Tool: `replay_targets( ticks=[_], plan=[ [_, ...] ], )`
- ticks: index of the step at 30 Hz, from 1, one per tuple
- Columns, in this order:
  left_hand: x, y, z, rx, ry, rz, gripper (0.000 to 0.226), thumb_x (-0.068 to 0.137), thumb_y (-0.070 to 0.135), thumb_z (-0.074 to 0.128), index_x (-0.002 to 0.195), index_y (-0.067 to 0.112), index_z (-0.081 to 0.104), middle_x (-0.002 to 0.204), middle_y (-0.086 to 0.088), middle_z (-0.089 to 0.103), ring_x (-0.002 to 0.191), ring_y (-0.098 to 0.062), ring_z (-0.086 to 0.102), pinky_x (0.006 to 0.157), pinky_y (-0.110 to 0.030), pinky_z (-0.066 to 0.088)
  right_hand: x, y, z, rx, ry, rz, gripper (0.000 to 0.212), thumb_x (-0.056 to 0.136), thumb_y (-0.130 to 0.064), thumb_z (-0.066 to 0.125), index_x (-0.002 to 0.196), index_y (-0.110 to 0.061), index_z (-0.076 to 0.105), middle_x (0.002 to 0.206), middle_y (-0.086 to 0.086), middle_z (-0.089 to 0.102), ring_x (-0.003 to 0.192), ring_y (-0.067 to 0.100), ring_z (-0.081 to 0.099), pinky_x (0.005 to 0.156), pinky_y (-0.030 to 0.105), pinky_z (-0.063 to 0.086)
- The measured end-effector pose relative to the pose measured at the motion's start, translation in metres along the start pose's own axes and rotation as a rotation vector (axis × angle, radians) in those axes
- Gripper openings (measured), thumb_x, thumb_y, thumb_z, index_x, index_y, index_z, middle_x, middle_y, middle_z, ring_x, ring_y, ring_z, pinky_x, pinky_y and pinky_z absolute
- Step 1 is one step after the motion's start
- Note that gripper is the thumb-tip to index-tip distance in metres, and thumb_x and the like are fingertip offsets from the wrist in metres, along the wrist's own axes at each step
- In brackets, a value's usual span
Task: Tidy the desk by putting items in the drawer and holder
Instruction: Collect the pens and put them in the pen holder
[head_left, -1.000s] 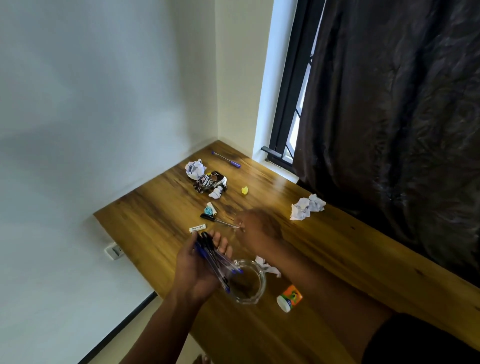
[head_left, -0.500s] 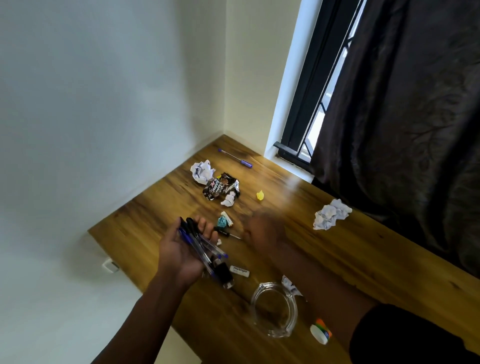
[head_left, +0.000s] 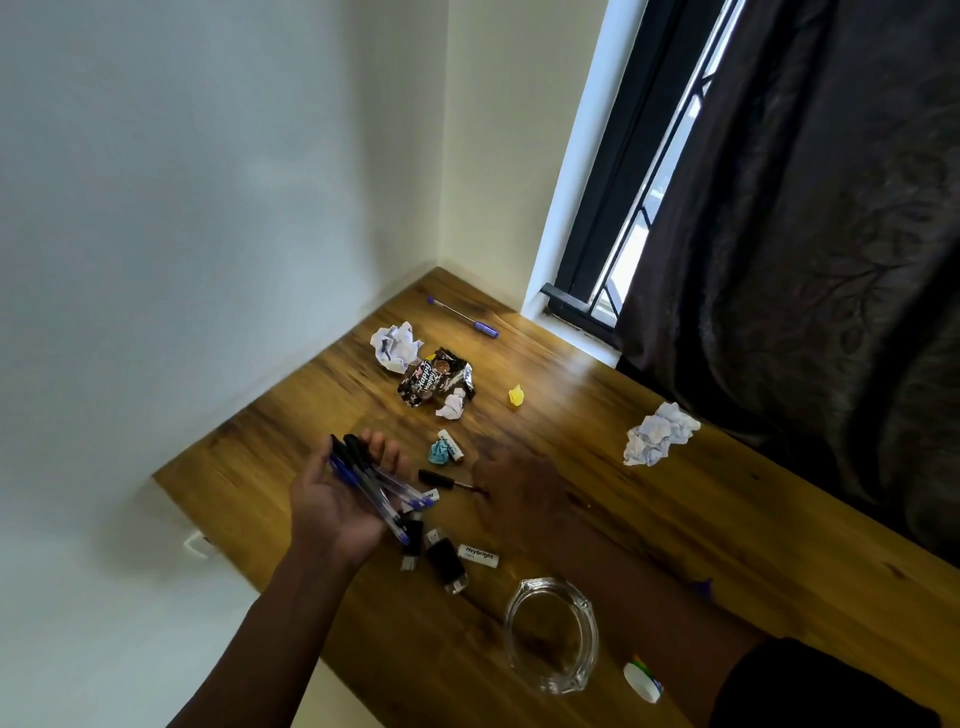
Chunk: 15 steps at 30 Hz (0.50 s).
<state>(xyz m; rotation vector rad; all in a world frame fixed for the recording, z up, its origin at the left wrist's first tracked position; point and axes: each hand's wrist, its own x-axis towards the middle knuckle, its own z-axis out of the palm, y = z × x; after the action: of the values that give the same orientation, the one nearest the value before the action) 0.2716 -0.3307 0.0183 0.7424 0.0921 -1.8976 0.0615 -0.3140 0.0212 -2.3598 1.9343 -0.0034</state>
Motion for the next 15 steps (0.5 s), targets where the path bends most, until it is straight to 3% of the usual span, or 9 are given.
replay_targets(
  ticks=[5,11,15],
  plan=[
    [0.002,0.004,0.002,0.004,0.0,0.018,0.045,0.099,0.051,0.05,0.113,0.012,0.067,0.1,-0.005,0.066,0.095,-0.022,0.065,0.099,-0.038,0.048,0.005,0.003,-0.006,0.15,0.118,0.058,0.016,0.092,-0.034,0.064,0.102,-0.024,0.071,0.097,-0.002,0.067,0.085,0.016,0.062,0.069,0.032,0.057],
    [0.01,-0.005,0.01,0.001,-0.032,-0.012,0.044,0.098,0.049,0.051,0.108,0.009,0.067,0.098,-0.006,0.066,0.094,-0.023,0.065,0.101,-0.038,0.048,0.018,-0.017,-0.034,0.393,0.288,0.059,0.019,0.087,-0.037,0.064,0.086,-0.022,0.074,0.076,-0.004,0.069,0.066,0.012,0.062,0.058,0.029,0.054],
    [0.017,-0.012,0.018,0.086,-0.091,-0.031,0.051,0.095,0.058,0.051,0.108,0.01,0.064,0.091,-0.006,0.064,0.085,-0.022,0.06,0.085,-0.04,0.047,0.025,-0.042,-0.036,0.481,0.262,0.025,0.015,0.084,-0.038,0.066,0.085,-0.024,0.071,0.074,-0.008,0.067,0.067,0.009,0.062,0.062,0.036,0.057]
  ],
)
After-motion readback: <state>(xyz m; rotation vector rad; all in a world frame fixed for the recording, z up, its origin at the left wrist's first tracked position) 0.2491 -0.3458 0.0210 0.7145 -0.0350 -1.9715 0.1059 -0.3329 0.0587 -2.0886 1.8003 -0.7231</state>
